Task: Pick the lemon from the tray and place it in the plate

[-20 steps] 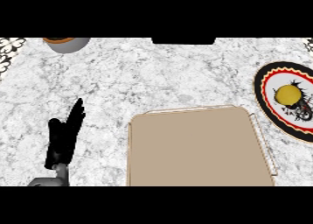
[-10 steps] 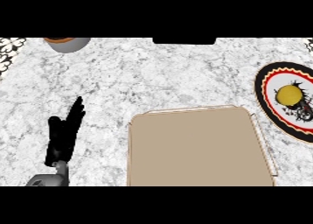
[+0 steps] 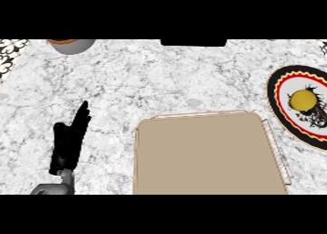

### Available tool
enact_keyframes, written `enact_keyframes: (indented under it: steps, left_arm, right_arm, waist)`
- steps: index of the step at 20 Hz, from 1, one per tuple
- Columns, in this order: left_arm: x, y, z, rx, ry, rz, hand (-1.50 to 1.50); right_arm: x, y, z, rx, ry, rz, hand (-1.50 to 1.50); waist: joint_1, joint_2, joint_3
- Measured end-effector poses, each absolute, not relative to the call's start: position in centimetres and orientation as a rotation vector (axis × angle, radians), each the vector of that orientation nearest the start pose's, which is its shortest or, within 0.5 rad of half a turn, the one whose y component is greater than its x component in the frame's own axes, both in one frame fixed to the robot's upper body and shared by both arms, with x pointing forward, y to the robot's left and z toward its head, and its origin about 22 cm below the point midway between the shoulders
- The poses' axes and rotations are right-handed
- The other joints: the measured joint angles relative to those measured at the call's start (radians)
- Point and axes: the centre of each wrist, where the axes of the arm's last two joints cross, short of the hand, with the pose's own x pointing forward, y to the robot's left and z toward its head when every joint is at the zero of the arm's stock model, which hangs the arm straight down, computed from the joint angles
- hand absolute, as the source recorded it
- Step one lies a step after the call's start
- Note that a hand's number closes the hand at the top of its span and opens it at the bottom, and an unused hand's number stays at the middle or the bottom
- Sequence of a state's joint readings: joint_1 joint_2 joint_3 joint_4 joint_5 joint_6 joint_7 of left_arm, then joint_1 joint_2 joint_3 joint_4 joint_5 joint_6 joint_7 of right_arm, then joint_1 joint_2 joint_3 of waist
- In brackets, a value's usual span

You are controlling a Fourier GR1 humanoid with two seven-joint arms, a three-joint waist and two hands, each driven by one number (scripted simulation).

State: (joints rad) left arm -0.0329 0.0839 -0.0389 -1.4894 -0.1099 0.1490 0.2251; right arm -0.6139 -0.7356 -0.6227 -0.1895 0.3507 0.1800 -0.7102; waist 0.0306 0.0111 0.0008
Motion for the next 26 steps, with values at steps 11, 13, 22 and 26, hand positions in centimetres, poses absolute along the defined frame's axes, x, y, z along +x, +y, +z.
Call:
enact_keyframes:
  steps: [11,13,22,26]
  left_arm:
    - [25.3,24.2,-0.5,0.220,-1.307,-0.055,0.00]
    - [25.3,24.9,-0.5,0.220,-1.305,-0.053,0.00]
    - [25.7,24.5,-0.4,0.218,-1.313,-0.056,0.00]
    - [25.6,24.3,-0.7,0.223,-1.313,-0.056,0.00]
  right_arm:
    - [25.8,-53.8,2.0,-0.664,-1.537,0.097,-1.50]
    - [25.2,-54.3,2.3,-0.678,-1.537,0.073,-1.50]
    - [23.0,-56.1,2.6,-0.743,-1.529,0.010,-1.50]
    - [22.0,-56.6,2.5,-0.781,-1.516,-0.020,-1.50]
  waist:
    - [0.006,0.004,0.001]
    - [0.006,0.004,0.003]
    - [0.006,0.006,0.006]
    - [0.007,0.007,0.005]
